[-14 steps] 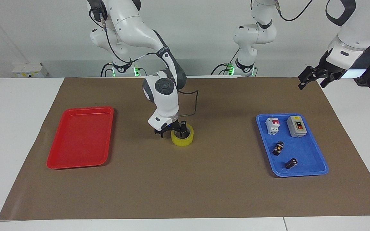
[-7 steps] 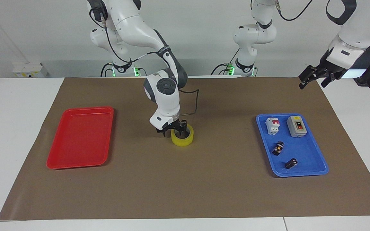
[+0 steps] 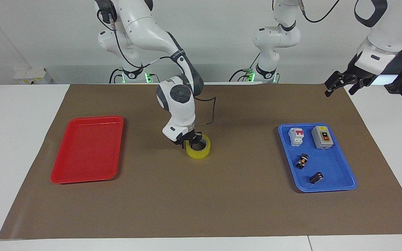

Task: Place and move tape with both arms
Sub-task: 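Carry the tape with the right gripper and lower it into the red tray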

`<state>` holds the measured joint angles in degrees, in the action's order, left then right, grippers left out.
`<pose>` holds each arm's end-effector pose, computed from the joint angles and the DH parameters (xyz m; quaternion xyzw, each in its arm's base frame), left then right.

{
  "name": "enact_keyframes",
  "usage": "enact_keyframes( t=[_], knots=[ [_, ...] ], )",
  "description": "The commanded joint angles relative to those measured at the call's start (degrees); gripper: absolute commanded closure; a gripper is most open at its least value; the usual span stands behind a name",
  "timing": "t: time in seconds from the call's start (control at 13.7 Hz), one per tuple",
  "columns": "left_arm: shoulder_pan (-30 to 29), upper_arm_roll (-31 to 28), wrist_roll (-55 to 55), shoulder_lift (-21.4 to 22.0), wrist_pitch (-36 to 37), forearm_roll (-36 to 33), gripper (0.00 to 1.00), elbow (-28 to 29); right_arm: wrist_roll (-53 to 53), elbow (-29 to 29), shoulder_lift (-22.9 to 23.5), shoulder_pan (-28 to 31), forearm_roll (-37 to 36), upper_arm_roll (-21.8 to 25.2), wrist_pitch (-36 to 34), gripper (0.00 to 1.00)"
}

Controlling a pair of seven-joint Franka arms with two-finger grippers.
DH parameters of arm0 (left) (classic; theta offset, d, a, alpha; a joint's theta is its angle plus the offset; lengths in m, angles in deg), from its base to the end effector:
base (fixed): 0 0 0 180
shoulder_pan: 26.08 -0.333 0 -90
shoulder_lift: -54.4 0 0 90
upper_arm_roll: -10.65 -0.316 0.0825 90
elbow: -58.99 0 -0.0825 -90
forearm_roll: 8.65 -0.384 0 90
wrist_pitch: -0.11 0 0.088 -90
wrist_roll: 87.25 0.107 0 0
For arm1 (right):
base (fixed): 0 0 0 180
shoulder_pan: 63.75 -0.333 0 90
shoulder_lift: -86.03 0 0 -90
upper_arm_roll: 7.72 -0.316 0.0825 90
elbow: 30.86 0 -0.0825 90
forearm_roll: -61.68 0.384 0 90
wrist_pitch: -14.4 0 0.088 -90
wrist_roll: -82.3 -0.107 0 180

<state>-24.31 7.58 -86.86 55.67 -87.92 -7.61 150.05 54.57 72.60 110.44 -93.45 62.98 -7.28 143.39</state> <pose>0.5437 0.0107 0.6250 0.9998 0.0078 -0.0152 0.0099 0.5662 0.3184 0.3108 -0.9999 -0.0067 -0.0051 0.0111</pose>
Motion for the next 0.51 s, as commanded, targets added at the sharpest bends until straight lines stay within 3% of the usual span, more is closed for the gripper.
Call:
enact_keyframes(
  t=[0.0,0.22,0.44],
  knots=[
    [-0.27,0.17,0.58,1.18,0.40,-1.22,0.00,0.88,2.66,0.52,-1.47,0.87,0.81,-0.35,-2.85,1.00],
    [-0.27,0.17,0.58,1.18,0.40,-1.22,0.00,0.88,9.08,-6.23,-1.73,5.77,0.63,-0.26,-12.85,1.00],
    [-0.27,0.17,0.58,1.18,0.40,-1.13,0.00,0.88,18.56,-8.28,-6.72,13.85,0.46,-0.08,-18.77,1.00]
  ],
)
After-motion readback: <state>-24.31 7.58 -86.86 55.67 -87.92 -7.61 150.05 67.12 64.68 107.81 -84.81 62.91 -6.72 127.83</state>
